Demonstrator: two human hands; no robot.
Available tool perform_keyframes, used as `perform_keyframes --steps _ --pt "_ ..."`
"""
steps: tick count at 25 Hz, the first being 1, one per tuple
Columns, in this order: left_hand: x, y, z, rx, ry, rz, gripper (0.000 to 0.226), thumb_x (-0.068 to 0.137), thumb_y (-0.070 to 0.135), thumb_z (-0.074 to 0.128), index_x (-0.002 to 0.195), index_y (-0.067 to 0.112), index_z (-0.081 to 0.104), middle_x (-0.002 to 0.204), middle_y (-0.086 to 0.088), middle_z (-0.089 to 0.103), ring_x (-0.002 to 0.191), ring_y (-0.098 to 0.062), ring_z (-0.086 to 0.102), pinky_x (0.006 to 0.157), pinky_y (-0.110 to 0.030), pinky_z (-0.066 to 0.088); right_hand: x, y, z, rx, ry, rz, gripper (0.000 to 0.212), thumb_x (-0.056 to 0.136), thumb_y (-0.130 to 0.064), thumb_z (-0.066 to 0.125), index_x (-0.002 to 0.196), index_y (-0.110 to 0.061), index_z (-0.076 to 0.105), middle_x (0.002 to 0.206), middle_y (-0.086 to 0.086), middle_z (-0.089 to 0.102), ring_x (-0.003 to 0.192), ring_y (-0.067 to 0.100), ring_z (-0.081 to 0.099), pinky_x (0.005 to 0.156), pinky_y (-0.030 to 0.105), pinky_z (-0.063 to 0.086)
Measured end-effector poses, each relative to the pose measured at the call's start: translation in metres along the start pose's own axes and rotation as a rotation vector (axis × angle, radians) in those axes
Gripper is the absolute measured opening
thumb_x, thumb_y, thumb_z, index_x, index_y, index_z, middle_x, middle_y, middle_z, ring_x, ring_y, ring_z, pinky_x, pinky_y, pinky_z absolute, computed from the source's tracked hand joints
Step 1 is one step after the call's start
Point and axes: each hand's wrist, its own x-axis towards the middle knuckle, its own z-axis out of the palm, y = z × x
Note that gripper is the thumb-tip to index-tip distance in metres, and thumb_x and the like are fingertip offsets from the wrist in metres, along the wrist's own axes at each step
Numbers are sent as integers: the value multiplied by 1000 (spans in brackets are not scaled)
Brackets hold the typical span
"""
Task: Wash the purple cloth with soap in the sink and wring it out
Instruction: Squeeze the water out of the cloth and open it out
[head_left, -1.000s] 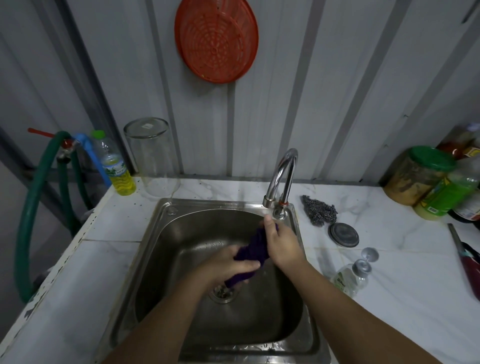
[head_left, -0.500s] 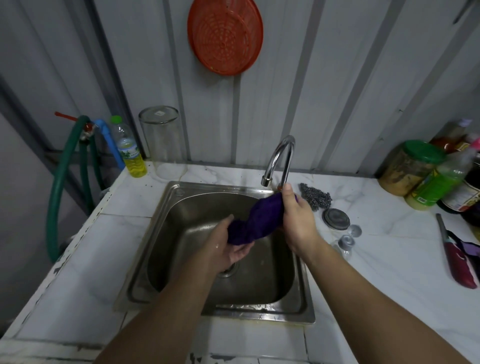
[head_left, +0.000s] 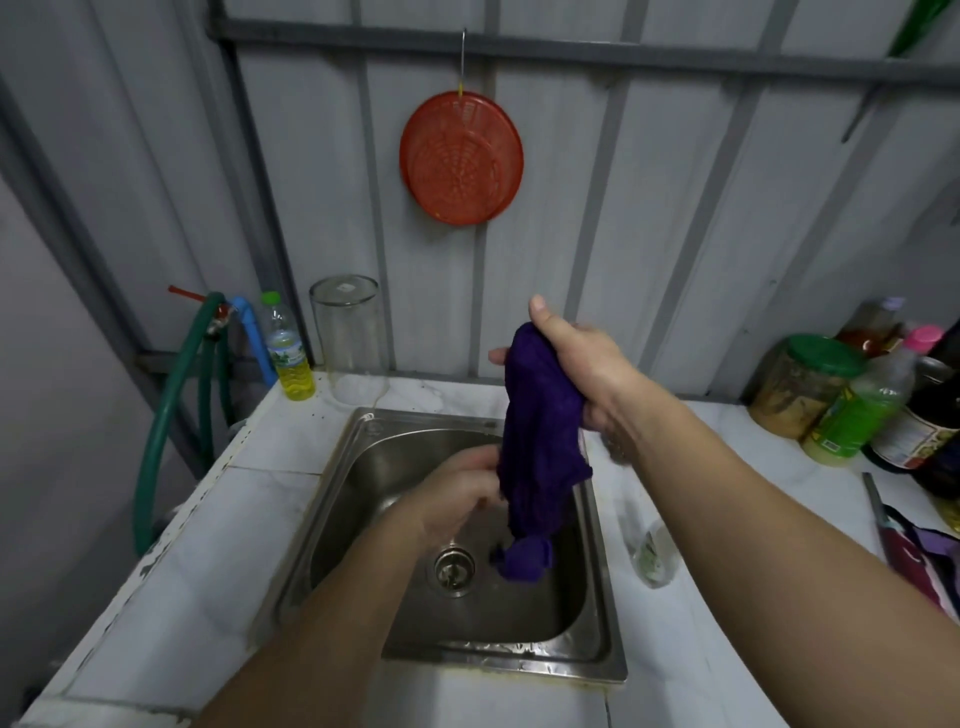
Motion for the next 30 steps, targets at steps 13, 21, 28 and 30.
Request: perform_keyframes --steps 13,21,28,30 --pt "-17 59 16 -346 86 156 31 96 3 53 125 1 63 107 -18 74 95 -29 73 80 -38 61 27 -13 -18 -644 157 -189 52 96 -56 60 117 -9 68 114 8 71 108 28 67 73 26 49" --pt "3 74 22 -479 63 233 38 93 -6 50 126 12 51 107 -15 70 102 -29 69 92 -45 57 -29 55 -39 -222 -5 278 83 95 -78 26 117 -14 74 111 14 79 103 31 75 88 47 58" --pt "-5 89 3 -50 193 63 58 87 7 73 137 22 49 127 -12 68 112 -29 69 89 -42 60 -41 59 -37 23 117 -129 26 104 -16 56 110 7 68 104 25 73 93 34 67 80 38 56" --pt "-7 93 1 71 334 53 56 85 10 77 135 18 52 119 -8 68 102 -21 70 71 -27 60 -41 53 -33 108 181 -129 27 104 -15 55 114 8 64 105 27 72 94 35 69 85 46 55"
